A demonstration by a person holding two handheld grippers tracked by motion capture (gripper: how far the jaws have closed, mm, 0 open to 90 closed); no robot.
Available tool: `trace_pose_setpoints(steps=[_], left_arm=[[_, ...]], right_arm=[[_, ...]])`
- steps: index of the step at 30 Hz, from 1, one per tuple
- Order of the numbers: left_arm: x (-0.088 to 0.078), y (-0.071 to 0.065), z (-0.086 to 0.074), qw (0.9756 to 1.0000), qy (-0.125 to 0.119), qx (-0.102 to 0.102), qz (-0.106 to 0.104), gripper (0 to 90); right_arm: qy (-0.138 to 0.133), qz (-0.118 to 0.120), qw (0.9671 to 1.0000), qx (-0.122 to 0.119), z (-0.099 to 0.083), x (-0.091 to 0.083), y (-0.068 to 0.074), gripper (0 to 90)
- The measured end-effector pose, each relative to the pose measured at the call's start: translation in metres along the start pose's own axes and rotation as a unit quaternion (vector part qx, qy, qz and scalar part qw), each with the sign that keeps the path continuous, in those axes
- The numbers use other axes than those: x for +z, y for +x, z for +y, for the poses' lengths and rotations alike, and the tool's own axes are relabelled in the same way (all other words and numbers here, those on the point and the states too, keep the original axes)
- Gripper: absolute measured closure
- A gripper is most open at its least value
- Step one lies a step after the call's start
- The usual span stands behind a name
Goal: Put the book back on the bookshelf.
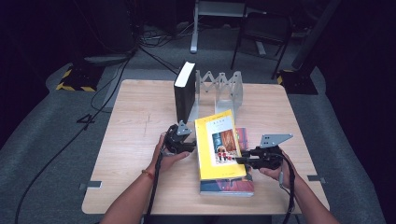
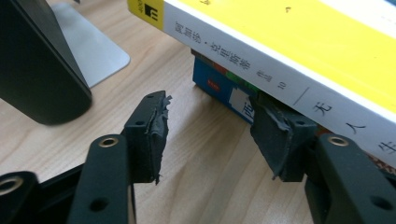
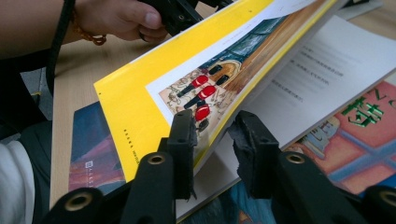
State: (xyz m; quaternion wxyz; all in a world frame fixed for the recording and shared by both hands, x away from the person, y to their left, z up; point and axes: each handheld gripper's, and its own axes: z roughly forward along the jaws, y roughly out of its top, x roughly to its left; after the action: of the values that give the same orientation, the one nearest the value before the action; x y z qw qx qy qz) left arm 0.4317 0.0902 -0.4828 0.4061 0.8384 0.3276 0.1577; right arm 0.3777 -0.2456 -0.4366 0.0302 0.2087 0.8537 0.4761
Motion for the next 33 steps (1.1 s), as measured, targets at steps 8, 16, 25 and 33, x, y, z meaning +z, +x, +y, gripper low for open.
trace_pose_setpoints(steps=[8, 16, 25, 33], left_arm=[[-0.003, 0.009, 0.012, 0.9996, -0.023, -0.018, -0.005, 43.4], [-0.009, 0.02, 0.029, 0.9974, -0.054, -0.045, -0.019, 44.6], [-0.04, 0.02, 0.062, 0.9936, -0.099, -0.04, -0.035, 53.1], [-0.068, 0.009, 0.09, 0.9915, -0.119, 0.007, -0.052, 53.5]], right_arm=[[-0.015, -0.017, 0.999, -0.037, -0.002, -0.006, 0.01, 72.4], [-0.029, -0.024, 0.9965, -0.075, -0.004, -0.013, 0.019, 73.2], [-0.038, -0.062, 0.9916, -0.107, -0.001, -0.015, 0.026, 76.5], [-0.051, -0.123, 0.9823, -0.132, -0.001, -0.014, 0.025, 81.4]])
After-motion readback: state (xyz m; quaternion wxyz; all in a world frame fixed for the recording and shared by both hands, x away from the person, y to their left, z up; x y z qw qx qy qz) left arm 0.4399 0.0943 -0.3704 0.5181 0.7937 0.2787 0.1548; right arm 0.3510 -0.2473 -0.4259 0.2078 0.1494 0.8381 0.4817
